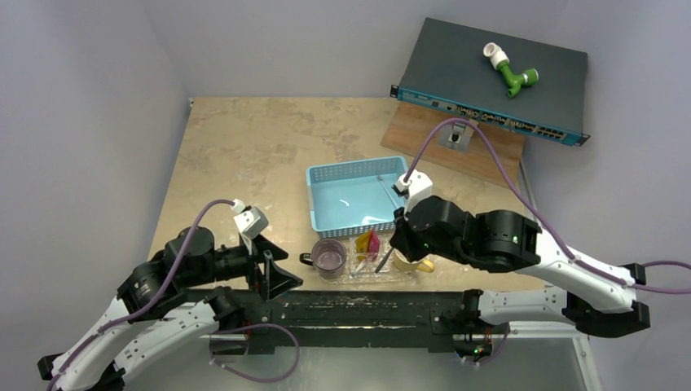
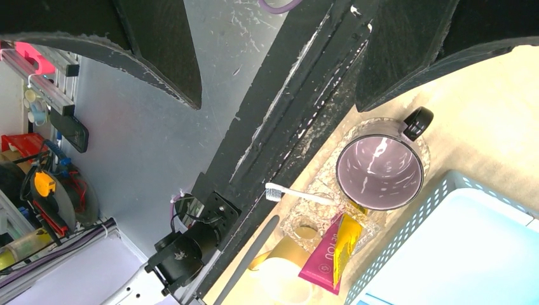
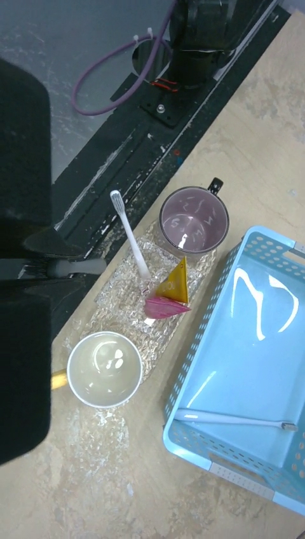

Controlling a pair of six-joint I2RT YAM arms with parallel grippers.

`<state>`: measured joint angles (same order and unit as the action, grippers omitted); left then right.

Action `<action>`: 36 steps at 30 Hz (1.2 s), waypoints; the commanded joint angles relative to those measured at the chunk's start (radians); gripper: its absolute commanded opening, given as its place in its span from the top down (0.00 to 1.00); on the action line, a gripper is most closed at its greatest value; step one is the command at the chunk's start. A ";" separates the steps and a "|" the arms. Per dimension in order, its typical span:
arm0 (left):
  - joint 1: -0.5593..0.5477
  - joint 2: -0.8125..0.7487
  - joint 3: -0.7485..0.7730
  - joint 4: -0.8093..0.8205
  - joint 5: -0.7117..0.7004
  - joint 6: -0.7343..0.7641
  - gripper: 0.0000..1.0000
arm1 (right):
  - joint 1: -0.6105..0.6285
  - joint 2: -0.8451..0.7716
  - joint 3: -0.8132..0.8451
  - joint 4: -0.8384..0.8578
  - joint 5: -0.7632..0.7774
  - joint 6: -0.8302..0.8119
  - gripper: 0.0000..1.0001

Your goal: Prepare toiletry sets of a toothbrush and toothpaste on the tray

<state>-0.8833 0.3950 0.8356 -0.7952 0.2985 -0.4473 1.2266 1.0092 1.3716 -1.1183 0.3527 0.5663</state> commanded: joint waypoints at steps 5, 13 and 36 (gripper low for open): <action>0.006 -0.008 -0.007 0.014 -0.006 0.018 0.10 | 0.145 0.053 0.011 -0.029 0.250 0.146 1.00; 0.006 -0.016 -0.009 0.019 0.003 0.018 0.10 | 0.161 0.055 -0.036 0.007 0.292 0.169 1.00; 0.006 -0.019 -0.012 0.018 -0.002 0.013 0.10 | 0.165 -0.039 -0.294 0.231 0.364 0.153 1.00</action>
<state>-0.8837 0.3809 0.8246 -0.7948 0.2993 -0.4480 1.3876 1.0050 1.1297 -0.9791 0.6651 0.7139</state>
